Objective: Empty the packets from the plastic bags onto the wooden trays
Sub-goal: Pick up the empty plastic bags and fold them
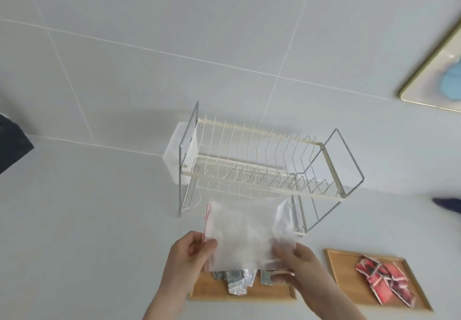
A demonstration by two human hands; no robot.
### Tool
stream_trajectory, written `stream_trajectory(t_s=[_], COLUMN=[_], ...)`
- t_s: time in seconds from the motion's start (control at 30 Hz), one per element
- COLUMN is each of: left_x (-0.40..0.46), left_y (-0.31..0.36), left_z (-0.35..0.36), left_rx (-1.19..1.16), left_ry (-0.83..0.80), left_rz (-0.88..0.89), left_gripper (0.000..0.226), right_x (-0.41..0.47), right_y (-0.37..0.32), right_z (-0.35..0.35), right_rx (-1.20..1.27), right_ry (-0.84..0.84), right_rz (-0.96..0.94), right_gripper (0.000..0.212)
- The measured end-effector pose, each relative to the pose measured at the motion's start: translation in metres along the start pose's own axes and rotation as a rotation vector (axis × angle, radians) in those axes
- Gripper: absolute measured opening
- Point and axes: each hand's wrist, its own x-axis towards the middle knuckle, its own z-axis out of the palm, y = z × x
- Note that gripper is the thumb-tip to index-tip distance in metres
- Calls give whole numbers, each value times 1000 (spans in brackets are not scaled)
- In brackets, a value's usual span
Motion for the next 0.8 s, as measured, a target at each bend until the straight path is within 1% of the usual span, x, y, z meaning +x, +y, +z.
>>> stream_trajectory(t_s=[0.07, 0.13, 0.2, 0.3, 0.37, 0.47, 0.6, 0.67, 0.7, 0.8], left_x=[2, 4, 4, -2, -8, -23, -45, -58, -65, -89], left_y=[-2, -2, 0, 3, 4, 6, -1, -7, -9, -22], left_z=[17, 37, 61, 107, 143, 206, 300, 348, 373, 447], left_rx=[40, 73, 96, 124, 164, 215, 259, 300, 313, 351], left_ry=[11, -16, -41, -95, -147, -212, -304, -368, -398, -491], left_rz=[14, 17, 23, 37, 38, 25, -4, -7, -9, -54], left_gripper=[32, 40, 34, 22, 19, 20, 24, 20, 22, 37], right_x=[-5, -9, -15, -27, -37, -54, -79, -92, -99, -122], right_y=[4, 11, 19, 25, 24, 22, 41, 59, 69, 105], right_z=[-18, -40, -66, -108, -140, -200, -291, -337, -360, -424], right_rx=[60, 108, 147, 219, 264, 323, 327, 355, 374, 470], right_ry=[62, 130, 184, 222, 246, 286, 373, 425, 455, 561], right_rz=[1, -7, -15, -32, -40, -59, -102, -105, -95, -53], right_gripper=[23, 22, 20, 22, 29, 40, 30, 25, 24, 18])
